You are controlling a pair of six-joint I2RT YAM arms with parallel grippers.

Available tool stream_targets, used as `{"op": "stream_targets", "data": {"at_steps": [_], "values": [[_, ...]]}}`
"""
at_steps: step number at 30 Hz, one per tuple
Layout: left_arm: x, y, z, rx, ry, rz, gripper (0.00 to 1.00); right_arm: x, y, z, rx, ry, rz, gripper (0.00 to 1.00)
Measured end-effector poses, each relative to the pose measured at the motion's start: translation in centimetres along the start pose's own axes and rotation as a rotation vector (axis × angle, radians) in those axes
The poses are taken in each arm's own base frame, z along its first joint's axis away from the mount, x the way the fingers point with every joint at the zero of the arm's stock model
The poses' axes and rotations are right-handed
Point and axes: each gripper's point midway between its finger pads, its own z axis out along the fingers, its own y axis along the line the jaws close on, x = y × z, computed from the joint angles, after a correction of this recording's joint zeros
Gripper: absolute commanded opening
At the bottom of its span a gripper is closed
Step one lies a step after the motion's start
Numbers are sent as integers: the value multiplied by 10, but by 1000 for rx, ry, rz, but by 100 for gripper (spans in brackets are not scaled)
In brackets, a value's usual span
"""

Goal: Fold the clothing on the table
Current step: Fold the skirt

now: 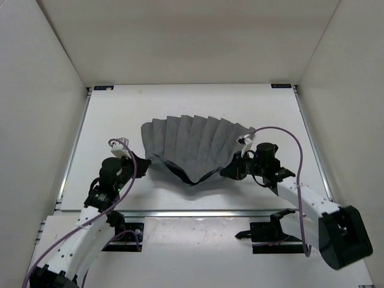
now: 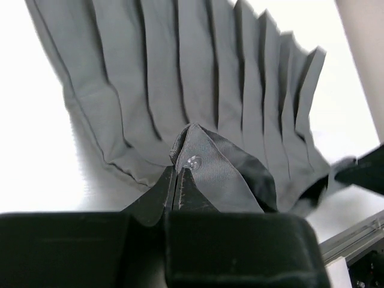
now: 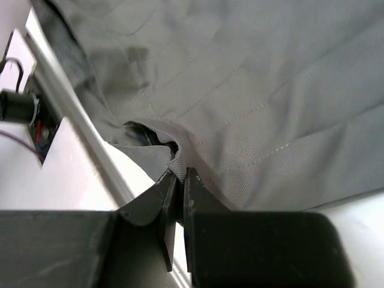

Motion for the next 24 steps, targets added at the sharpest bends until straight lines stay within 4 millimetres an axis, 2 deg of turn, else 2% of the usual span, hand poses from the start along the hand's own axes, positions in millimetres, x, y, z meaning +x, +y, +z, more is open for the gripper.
{"op": "stream_targets", "data": {"at_steps": [3,5,9,12,14,16,20,22,24], "values": [[-7,-3,-11,7,-36,4,0,-2,18,-10,-5,-40,-45,0],[-12,-6,-14,9,-37,9,0,-19,19,-22,5,-110,-60,0],[-26,-10,-7,5,-48,9,0,-62,3,-46,68,-235,-39,0],[-46,-7,9,-24,-60,-1,0,-98,-11,-52,91,-280,-6,0],[-68,-8,29,-39,-79,-7,0,-130,-22,-45,93,-289,8,0],[-89,-4,58,-68,-93,-11,0,-163,-41,-32,109,-293,18,0],[-118,16,136,-128,-60,-29,0,-223,-96,5,136,-296,64,0],[-120,31,176,-151,-24,-38,0,-238,-132,24,152,-285,103,0],[-114,44,210,-166,13,-47,0,-235,-165,41,186,-257,147,0]]}}
